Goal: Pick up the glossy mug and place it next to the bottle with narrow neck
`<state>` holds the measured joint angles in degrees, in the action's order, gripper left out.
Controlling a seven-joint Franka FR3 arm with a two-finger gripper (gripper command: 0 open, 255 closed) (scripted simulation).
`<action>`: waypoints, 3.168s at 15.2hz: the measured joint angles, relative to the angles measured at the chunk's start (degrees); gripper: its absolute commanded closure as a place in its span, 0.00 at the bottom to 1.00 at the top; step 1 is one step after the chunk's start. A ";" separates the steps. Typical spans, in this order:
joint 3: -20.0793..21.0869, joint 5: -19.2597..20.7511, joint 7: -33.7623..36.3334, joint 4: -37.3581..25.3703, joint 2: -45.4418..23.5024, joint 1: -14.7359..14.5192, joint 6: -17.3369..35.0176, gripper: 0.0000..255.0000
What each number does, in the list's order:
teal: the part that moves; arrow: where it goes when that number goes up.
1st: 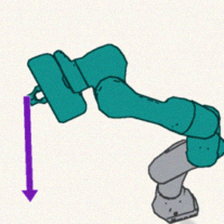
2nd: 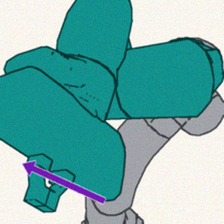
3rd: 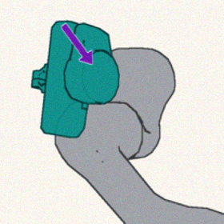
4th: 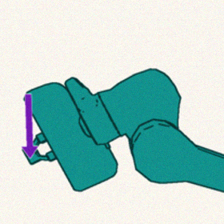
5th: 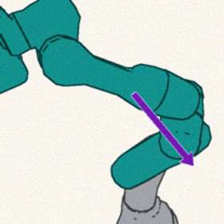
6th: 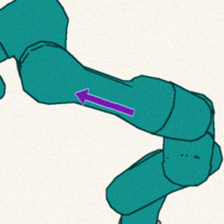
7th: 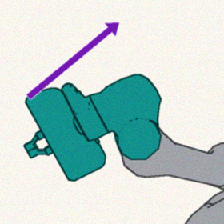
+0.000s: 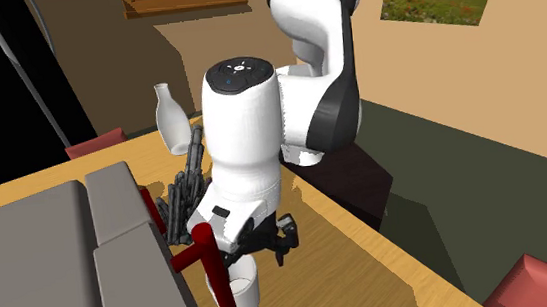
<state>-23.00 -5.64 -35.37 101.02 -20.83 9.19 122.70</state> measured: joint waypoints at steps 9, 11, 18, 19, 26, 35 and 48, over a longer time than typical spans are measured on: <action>0.10 0.03 -0.23 1.02 -1.67 0.18 0.23 1.00; 0.10 0.06 -0.21 1.22 -1.83 0.19 0.23 1.00; 0.11 0.05 -0.19 0.67 -1.99 0.23 -0.36 1.00; 0.03 0.22 -0.12 0.59 -1.60 0.15 -0.82 1.00; -0.38 1.06 0.21 -2.19 0.17 -0.05 -5.45 1.00; -0.79 1.97 0.53 -6.52 2.23 -0.22 -11.52 1.00; -1.19 2.62 0.47 -14.73 3.72 -0.01 -21.02 1.00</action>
<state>-24.18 -3.01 -34.90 86.29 -17.11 9.18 101.68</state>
